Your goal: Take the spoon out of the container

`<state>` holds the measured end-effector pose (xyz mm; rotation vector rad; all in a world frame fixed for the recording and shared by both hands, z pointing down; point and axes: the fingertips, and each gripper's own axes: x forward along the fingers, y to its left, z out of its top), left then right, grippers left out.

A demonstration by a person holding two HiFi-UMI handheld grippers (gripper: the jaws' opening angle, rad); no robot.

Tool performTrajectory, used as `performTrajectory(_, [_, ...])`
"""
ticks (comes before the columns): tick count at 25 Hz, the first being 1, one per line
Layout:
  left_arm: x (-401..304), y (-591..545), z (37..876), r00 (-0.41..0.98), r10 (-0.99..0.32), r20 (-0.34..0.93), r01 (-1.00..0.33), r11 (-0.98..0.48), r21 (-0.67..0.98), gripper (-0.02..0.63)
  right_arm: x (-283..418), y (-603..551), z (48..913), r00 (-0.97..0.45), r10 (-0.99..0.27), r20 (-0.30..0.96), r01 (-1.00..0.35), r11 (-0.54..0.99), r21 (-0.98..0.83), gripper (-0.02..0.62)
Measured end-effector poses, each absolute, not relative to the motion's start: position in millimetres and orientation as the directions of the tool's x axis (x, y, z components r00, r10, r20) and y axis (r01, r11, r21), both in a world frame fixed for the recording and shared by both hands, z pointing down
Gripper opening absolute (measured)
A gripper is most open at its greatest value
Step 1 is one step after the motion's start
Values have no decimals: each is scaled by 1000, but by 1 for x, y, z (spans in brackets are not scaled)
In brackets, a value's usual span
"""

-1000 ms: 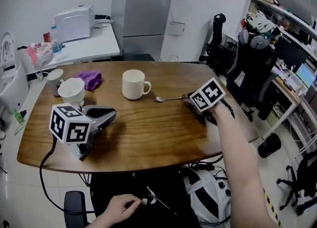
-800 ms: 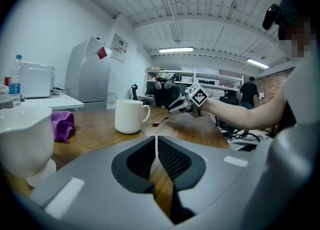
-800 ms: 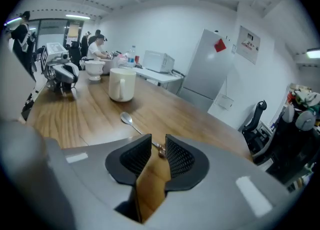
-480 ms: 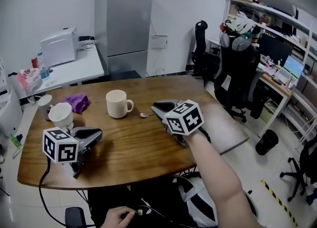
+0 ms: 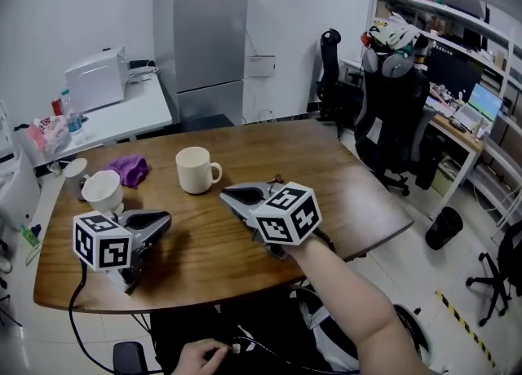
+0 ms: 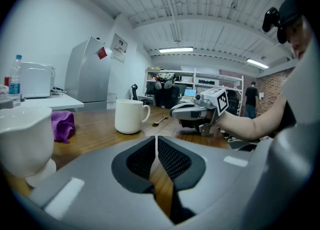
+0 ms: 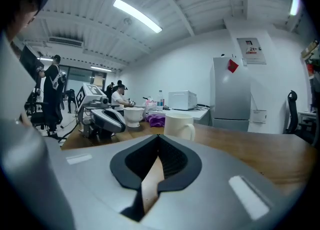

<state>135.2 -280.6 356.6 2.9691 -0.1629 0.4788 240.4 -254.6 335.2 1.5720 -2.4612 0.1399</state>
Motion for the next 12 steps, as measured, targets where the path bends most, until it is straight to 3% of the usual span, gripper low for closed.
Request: performTrajectory(12, [135,-280,356,944,-86,319,-128,-985,112,23,235,-249,333,-468,-864,185,-883,463,-71,0])
